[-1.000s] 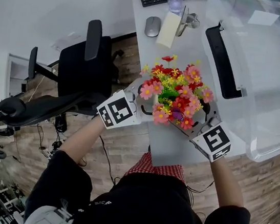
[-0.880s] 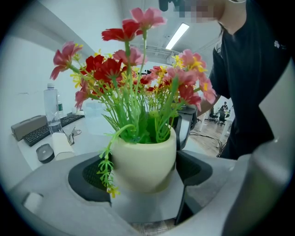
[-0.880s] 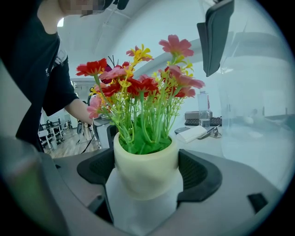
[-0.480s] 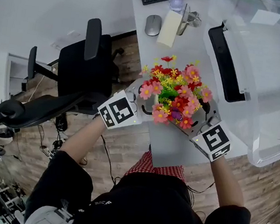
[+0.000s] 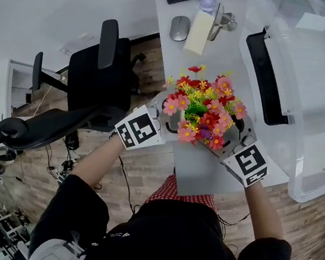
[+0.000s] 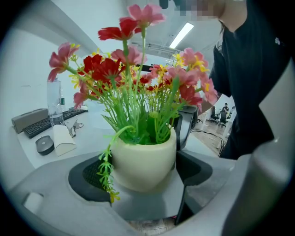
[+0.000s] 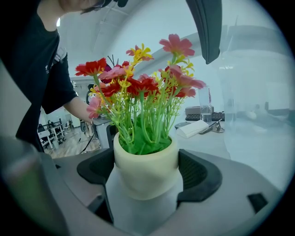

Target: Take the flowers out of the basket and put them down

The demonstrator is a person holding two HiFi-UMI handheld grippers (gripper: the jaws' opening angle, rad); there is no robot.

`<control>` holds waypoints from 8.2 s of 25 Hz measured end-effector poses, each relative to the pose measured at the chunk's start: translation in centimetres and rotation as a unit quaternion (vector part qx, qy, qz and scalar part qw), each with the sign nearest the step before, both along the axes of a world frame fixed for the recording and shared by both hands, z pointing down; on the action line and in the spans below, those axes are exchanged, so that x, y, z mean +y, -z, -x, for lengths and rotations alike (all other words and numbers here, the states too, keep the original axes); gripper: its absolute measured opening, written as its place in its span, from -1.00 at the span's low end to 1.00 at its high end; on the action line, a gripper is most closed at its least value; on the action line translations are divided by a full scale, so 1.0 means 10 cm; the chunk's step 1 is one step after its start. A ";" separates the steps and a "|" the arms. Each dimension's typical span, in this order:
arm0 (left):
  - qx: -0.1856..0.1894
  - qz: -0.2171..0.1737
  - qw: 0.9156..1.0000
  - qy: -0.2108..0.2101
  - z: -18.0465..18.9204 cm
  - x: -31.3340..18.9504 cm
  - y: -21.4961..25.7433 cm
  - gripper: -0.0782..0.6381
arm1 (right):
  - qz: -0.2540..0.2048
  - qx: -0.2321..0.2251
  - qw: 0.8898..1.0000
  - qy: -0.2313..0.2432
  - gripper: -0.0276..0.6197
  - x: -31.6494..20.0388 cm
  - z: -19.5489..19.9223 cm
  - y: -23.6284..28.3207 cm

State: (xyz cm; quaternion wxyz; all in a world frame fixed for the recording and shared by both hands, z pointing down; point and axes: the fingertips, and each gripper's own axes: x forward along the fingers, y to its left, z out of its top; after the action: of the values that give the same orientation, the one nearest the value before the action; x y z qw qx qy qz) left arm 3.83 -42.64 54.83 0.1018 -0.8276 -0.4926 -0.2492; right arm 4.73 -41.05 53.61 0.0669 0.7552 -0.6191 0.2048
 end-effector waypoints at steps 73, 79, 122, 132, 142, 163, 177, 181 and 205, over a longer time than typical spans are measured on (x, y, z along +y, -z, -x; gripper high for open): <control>0.024 -0.034 0.999 0.015 0.03 0.11 -0.28 0.43 | 0.023 0.042 0.999 0.006 0.44 0.13 0.02 -0.26; 0.024 -0.034 0.999 0.020 0.03 0.11 -0.30 0.43 | 0.027 0.040 0.999 0.003 0.44 0.14 0.02 -0.27; 0.029 0.017 0.991 0.132 0.58 -0.11 0.16 0.42 | 0.029 0.052 0.992 -0.112 0.42 0.34 0.39 0.15; 0.057 0.031 0.989 0.131 0.85 -0.05 0.38 0.20 | 0.007 0.072 0.991 -0.113 0.25 0.36 0.72 0.39; 0.104 0.044 0.984 0.141 1.04 0.04 0.69 -0.27 | -0.020 0.093 0.986 -0.136 -0.20 0.43 0.96 0.68; 0.192 0.066 0.970 0.133 1.32 0.16 1.42 -0.76 | -0.092 0.113 0.982 -0.118 -0.84 0.28 1.35 1.38; 0.211 0.060 0.965 0.143 1.54 -0.10 1.62 -0.76 | -0.127 0.119 0.982 -0.070 -0.86 -0.07 1.66 1.70; 0.205 0.058 0.967 0.141 1.61 -0.13 1.58 -0.76 | -0.121 0.128 0.983 -0.054 -0.86 -0.14 1.71 1.70; 0.192 0.046 0.971 0.139 1.87 -0.25 1.57 -0.76 | -0.120 0.128 0.984 -0.032 -0.86 -0.21 1.88 1.70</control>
State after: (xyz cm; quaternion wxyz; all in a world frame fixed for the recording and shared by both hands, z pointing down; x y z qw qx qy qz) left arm -14.86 -45.09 39.09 0.1208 -0.9240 -0.3550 -0.0750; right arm -14.03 -43.20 36.63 0.0481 0.7971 -0.6011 0.0323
